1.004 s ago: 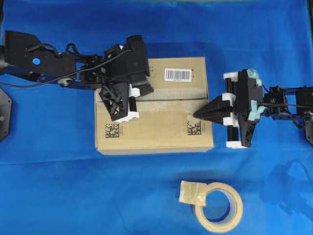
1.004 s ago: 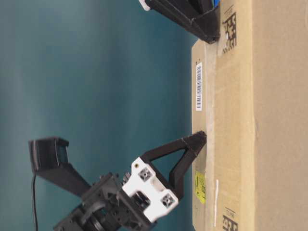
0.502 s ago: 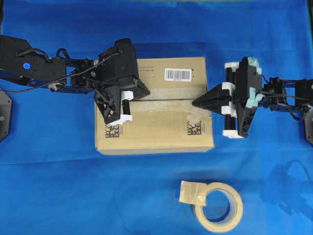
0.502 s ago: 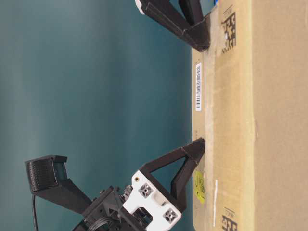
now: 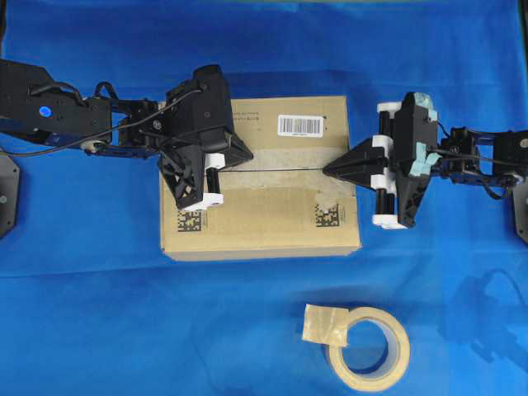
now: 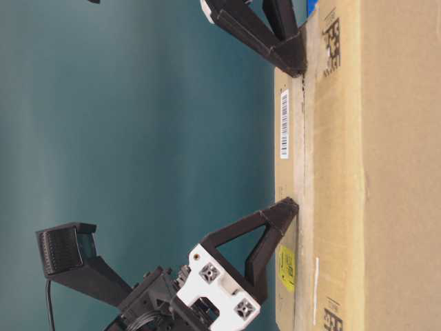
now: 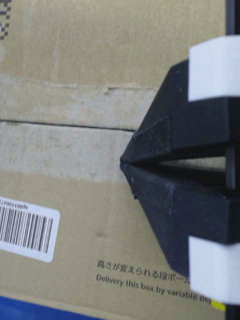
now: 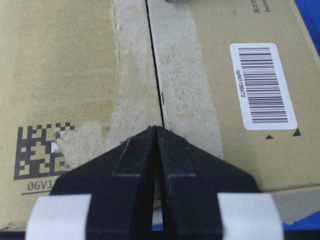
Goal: Close the cardboard box.
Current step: 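Press both top flaps flat along the seam with both grippers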
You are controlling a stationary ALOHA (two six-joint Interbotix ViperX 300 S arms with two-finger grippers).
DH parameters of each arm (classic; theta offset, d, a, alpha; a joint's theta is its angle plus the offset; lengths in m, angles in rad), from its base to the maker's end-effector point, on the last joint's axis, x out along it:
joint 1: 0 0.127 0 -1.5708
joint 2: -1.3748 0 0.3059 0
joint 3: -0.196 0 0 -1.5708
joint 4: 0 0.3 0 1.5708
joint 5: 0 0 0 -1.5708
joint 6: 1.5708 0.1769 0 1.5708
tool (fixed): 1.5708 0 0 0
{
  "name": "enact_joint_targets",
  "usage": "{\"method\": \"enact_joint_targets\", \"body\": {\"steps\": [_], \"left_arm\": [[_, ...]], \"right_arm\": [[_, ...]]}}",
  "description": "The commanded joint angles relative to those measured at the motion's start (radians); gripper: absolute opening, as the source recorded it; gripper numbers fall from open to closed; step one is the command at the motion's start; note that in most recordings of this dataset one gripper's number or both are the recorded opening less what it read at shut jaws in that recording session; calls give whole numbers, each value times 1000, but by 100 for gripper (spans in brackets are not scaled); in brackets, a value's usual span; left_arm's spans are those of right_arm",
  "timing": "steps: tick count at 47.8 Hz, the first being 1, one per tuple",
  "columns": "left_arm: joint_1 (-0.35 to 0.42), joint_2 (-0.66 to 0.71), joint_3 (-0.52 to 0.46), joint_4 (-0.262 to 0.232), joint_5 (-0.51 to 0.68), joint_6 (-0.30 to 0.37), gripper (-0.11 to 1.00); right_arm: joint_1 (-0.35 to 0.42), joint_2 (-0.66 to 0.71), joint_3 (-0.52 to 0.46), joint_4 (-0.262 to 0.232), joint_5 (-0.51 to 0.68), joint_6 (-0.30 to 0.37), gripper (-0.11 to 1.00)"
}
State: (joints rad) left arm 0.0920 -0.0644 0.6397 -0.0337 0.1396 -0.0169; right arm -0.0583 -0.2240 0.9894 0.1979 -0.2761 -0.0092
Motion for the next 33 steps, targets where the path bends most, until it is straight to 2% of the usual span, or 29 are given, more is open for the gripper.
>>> {"method": "enact_joint_targets", "body": {"steps": [1, 23, 33], "left_arm": [[-11, -25, -3, -2, -11, 0, 0], [-26, -57, 49, -2, -94, 0, 0], [-31, -109, 129, -2, -224, -2, 0]], "right_arm": [[-23, 5, -9, 3, -8, 0, 0], [-37, 8, -9, 5, -8, 5, 0], [-37, 8, -9, 5, -9, 6, 0]]}}
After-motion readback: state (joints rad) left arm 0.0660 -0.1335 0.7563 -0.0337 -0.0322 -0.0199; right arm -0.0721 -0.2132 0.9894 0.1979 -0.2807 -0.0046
